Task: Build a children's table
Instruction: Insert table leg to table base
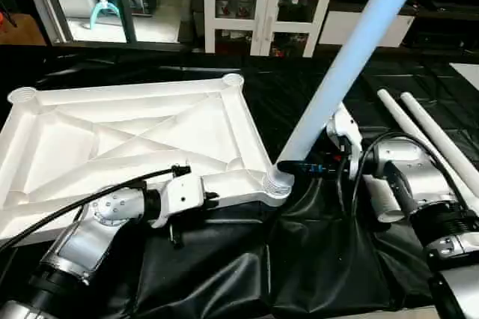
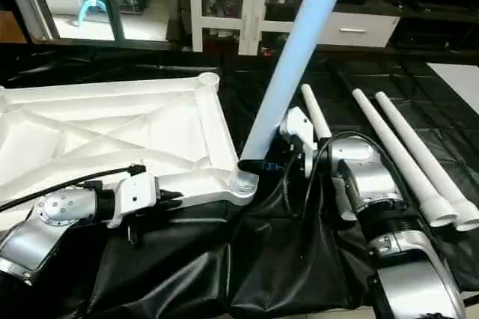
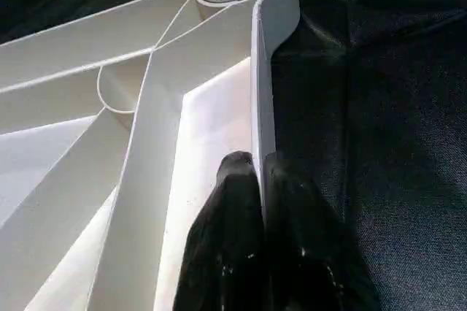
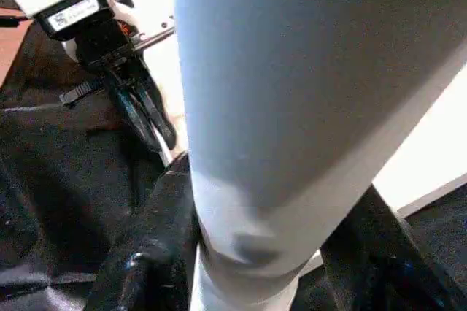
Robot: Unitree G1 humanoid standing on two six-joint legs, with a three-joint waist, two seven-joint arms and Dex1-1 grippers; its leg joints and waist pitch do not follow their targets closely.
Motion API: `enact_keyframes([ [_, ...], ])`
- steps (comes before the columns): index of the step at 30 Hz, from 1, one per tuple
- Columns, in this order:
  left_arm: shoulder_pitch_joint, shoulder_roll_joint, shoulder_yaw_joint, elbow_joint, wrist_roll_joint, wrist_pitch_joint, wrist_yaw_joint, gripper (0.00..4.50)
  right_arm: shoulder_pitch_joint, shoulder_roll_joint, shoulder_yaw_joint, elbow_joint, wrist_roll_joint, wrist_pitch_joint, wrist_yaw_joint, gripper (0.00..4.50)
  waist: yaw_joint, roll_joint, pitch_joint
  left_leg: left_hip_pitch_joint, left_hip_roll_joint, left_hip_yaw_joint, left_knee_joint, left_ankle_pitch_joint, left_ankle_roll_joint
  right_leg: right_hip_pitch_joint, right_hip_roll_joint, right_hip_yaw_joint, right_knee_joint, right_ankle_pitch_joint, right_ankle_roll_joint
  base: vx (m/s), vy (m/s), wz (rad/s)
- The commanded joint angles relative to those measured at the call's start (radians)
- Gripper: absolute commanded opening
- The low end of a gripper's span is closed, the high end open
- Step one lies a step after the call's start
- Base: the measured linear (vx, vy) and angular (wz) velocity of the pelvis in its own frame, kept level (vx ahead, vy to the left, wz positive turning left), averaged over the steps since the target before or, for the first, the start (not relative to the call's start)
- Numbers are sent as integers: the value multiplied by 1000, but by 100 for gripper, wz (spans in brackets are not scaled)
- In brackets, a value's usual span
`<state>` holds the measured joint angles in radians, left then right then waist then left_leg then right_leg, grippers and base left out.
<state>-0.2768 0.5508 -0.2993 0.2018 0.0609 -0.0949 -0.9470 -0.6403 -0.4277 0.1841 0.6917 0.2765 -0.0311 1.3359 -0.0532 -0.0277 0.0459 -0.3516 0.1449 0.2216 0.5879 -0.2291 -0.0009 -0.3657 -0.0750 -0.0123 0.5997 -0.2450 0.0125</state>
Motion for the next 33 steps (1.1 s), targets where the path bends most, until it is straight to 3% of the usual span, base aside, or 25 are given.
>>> enact_keyframes([
  [1,-4,-19,-11,-14,18,5,30,10,85,43,170,113,-179,8,-27,184,-5,1,6,17,105,-69,-104,-472,-49,-38,-77,53,-104,-448,-185,0,0,0],
  [6,1,-22,-8,-19,16,9,37,10,59,82,76,128,-150,-40,-170,184,-17,1,6,7,104,-79,-109,-494,-62,-39,-81,54,-104,-497,-166,0,0,0],
  [8,3,-25,-6,-23,12,13,35,10,54,88,52,117,-128,-25,-177,184,-25,3,-1,-2,105,-81,-112,-453,-65,-32,-77,50,-96,-397,-176,0,0,0],
  [11,5,-28,-12,-24,10,20,27,10,60,74,70,95,-130,-9,-129,184,-24,3,2,5,105,-67,-110,-441,-49,-38,-71,49,-95,-302,-211,0,0,0],
  [17,-5,-44,-32,9,11,51,-6,10,49,53,137,102,-171,14,-36,184,-22,-1,2,6,105,-60,-107,-393,-26,-33,-72,51,-94,-265,-231,0,0,0],
  [18,-5,-45,-33,9,11,52,-7,10,48,53,138,102,-172,15,-34,184,-17,1,2,12,106,-56,-105,-388,-23,-36,-72,53,-97,-261,-233,0,0,0],
  [27,-5,-48,-51,35,10,71,-56,10,29,41,167,133,-180,61,63,184,-11,-7,4,11,108,-60,-108,-402,-27,-36,-75,54,-99,-322,-216,0,0,0],
  [33,-6,-51,-54,42,25,79,-59,10,14,38,190,154,-200,108,139,184,-3,-13,-2,12,108,-52,-105,-332,0,-27,-73,53,-93,-227,-238,0,0,0],
])
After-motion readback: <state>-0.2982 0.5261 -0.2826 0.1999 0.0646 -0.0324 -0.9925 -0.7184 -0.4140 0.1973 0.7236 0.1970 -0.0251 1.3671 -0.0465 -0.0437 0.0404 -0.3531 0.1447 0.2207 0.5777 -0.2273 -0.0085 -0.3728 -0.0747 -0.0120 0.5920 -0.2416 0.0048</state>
